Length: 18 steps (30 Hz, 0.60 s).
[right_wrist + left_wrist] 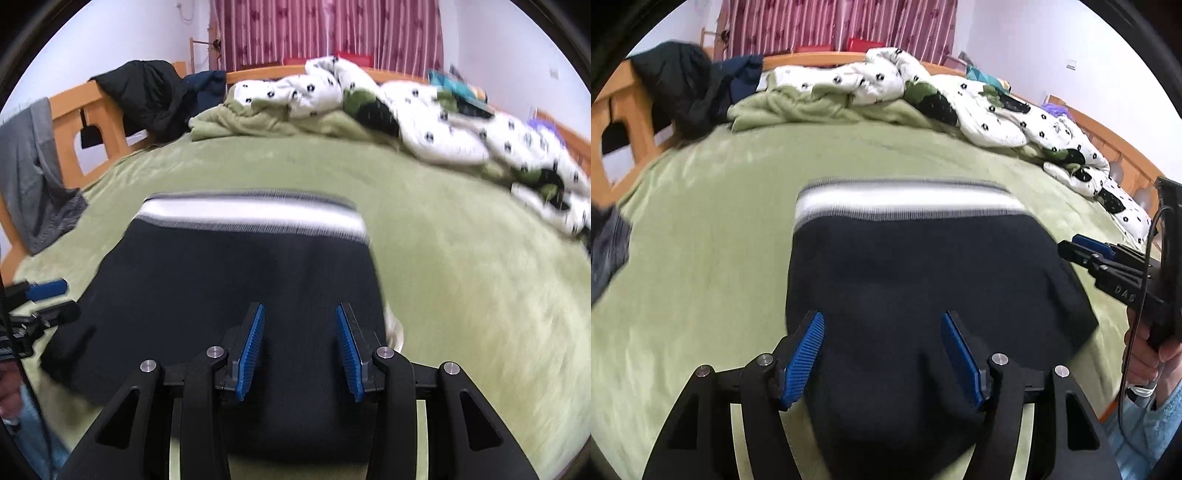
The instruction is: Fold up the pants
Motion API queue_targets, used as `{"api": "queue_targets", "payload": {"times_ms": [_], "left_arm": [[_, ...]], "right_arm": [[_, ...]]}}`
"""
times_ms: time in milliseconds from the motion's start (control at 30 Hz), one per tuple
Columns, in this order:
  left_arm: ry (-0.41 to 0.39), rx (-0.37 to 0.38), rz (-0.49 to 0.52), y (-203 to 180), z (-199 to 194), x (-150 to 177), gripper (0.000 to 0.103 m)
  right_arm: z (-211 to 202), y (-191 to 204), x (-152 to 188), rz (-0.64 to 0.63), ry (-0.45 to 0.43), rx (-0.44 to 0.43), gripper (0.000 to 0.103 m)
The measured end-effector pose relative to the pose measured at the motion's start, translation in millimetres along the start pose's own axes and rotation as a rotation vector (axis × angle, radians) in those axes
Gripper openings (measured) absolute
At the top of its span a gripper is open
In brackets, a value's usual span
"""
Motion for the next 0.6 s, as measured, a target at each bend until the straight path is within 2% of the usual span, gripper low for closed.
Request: {"api": "queue_targets", "payload": {"times_ms": [67, 133, 233, 267, 333, 600], "left_arm": [[-0.017, -0.008, 0.016, 1, 16, -22, 0.063], [-0.010, -0.016, 0.025, 2, 35, -31, 0.063], [0.089, -0.058, -0.006, 11, 73, -24, 0.063], [0.127, -0.070, -0.023, 15, 83, -18, 0.062], [0.128, -0.065, -0.027, 18, 87, -15, 0.062], [0.123, -0.088, -0.017, 18, 84, -11, 0.064]], "right_arm": [[13, -2, -16, 0.013, -0.006, 0.003, 0.040], [34, -7, -29, 0.059, 0.016, -0.014, 0.040], [74, -16, -23, 0.090, 0.102, -0.009, 0.037], [81, -20, -19, 0.106, 0.090, -0.023, 0.037], [82, -23, -20, 0.132, 0.070, -0.043, 0.039], [80, -17, -20, 0.099, 0.065, -0.015, 0.040]]}}
Point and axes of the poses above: each gripper's, at about its wrist camera, not at the fingertips, and z roughly the way its jaws point, y to its left, x to its underside, the point moved 5 cm from there along z, roughly the way its jaws point, and after that the axes turned 8 degrees about z, right-handed, at the moved point
